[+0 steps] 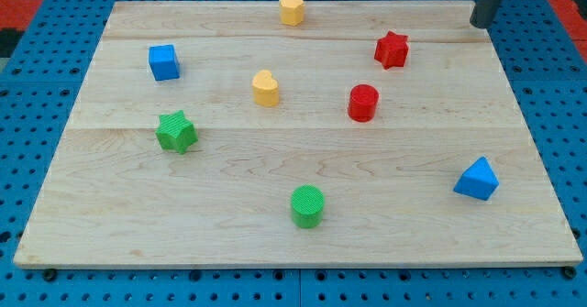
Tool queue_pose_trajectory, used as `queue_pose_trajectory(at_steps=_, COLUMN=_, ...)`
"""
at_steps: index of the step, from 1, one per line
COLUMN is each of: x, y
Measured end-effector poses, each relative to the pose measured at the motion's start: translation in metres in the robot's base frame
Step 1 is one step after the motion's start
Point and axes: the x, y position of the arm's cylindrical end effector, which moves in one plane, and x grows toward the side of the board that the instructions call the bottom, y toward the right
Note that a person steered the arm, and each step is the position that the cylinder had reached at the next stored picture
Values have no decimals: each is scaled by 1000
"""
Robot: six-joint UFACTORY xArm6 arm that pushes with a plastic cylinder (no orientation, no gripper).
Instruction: Move the red star towards the top of the yellow heart
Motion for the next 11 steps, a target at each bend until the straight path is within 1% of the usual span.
queue_pose_trajectory(at_steps=1, x=0, y=-17)
queue_pose_trajectory(at_steps=3, x=17, y=-18)
queue_pose_trajectory(at_steps=4, x=59, y=-67)
queue_pose_trajectory(at_steps=5, x=74, y=-128)
queue_pose_trajectory(at_steps=6, x=65, y=-170)
queue_pose_trajectory(at_steps=8, x=61, y=-130)
queue_pose_trajectory(at_steps=9, x=44, y=-131)
queue_pose_trajectory(at_steps=10, x=31, y=-155)
queue_pose_trajectory(at_steps=11, x=53, y=-200)
